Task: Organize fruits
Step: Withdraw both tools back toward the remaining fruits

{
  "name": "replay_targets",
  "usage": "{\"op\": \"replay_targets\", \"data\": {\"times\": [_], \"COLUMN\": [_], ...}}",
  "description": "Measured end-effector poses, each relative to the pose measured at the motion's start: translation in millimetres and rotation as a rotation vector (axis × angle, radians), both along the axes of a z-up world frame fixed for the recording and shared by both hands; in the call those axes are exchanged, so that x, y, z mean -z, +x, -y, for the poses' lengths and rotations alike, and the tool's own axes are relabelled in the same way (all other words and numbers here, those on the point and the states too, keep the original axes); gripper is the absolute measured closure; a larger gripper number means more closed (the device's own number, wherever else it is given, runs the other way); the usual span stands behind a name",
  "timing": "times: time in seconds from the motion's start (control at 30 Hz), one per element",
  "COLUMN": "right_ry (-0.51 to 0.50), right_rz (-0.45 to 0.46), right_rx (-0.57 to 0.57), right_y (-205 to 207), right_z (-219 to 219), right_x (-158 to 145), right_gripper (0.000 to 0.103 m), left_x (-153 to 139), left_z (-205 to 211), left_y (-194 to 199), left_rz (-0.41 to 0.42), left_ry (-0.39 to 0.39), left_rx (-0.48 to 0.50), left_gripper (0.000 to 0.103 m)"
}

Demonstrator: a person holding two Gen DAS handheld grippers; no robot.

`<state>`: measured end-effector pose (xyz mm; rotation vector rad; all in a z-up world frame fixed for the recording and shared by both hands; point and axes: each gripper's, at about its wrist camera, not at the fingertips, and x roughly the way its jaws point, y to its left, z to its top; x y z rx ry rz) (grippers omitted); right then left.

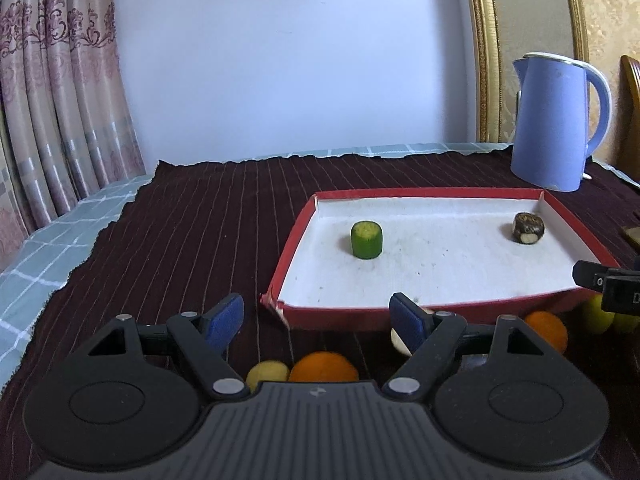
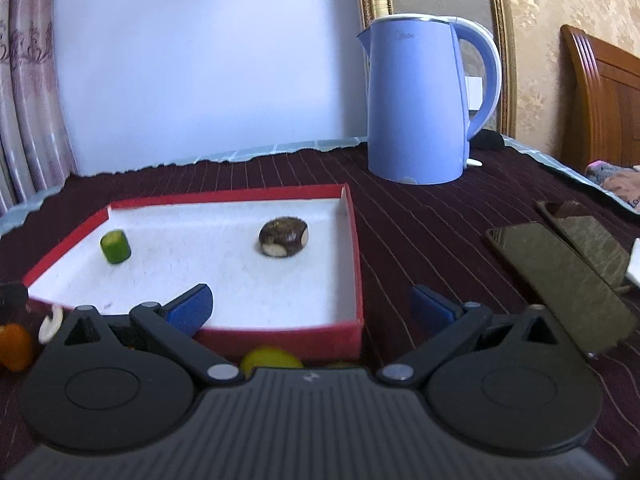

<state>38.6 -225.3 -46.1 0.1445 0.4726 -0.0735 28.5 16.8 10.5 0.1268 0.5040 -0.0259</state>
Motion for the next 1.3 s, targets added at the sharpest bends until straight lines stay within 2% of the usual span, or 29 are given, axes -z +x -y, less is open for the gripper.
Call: {"op": "replay_targets", "data": {"times": [0.23, 0.57, 0.77, 0.97, 1.03, 1.17, 1.3], "right_ry": [-0.08, -0.152, -0.099, 0.057, 0.105, 0.088, 0.039], "right_rz": [0.026, 0.024, -0.022, -0.095, -0.092, -0.101, -0.111], "right_rx": [-0.01, -0.052, -0.09, -0.061, -0.056, -0.053, -0.055], "right_y": [-23, -46, -50, -48, -49, -47, -47], "right_z": [-10, -13, -1, 29, 35, 32, 24], "right_x": [-4, 3, 9, 16, 18, 20, 19], "right_gripper": [0.0, 0.0, 0.0, 0.0, 0.0, 0.0, 0.0], "left_x": [16, 31, 32, 30, 29, 29, 32], "left_z": [-11, -41, -47, -57, -62, -76, -77], "left_y": [-16, -27, -23, -28, -29, -27, -17], "left_rz": [-0.013, -0.042, -0.06, -0.043, -0.036, -0.041, -0.092], "left_ry": [0.016, -0.02, -0.026, -0.016, -0.012, -0.021, -0.029], "left_rx": [0.034, 0.095, 0.104, 0.08, 0.062, 0.019, 0.011], "left_gripper": [0.023, 0.023, 0.023, 0.02, 0.02, 0.02, 0.02]}}
